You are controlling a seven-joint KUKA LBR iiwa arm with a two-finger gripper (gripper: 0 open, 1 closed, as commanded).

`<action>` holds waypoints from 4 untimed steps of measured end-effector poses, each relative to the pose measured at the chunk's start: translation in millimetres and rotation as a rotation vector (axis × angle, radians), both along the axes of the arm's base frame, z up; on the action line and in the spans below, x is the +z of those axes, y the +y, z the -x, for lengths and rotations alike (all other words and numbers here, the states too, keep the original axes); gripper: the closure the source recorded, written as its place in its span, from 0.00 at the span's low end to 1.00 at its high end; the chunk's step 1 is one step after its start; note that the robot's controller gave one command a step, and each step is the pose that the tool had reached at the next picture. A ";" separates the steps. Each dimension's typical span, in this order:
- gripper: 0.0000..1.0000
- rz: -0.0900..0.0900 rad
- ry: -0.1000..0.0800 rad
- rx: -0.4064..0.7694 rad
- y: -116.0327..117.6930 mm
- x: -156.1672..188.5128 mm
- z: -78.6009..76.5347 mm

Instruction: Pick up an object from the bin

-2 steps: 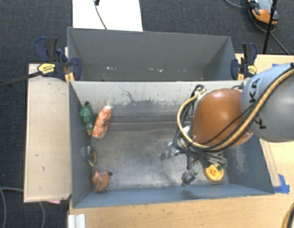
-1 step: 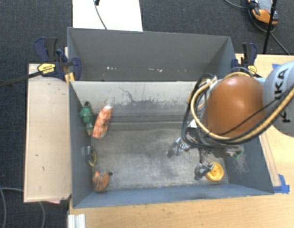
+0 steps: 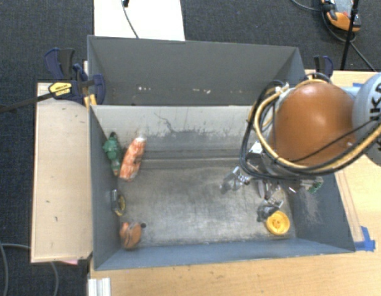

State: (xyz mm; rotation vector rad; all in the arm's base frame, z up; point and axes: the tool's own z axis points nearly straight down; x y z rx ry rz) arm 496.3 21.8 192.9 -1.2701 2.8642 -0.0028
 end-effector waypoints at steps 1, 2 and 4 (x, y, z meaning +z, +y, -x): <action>0.00 -0.002 0.004 -0.232 -30.9 -29.9 -14.8; 0.00 0.001 0.005 -0.104 -56.7 -60.9 -23.0; 0.00 0.001 0.009 0.169 -88.0 -91.5 11.2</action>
Offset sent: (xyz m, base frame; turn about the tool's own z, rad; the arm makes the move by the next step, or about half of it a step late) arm 0.0293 -0.0772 -0.0876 -0.0212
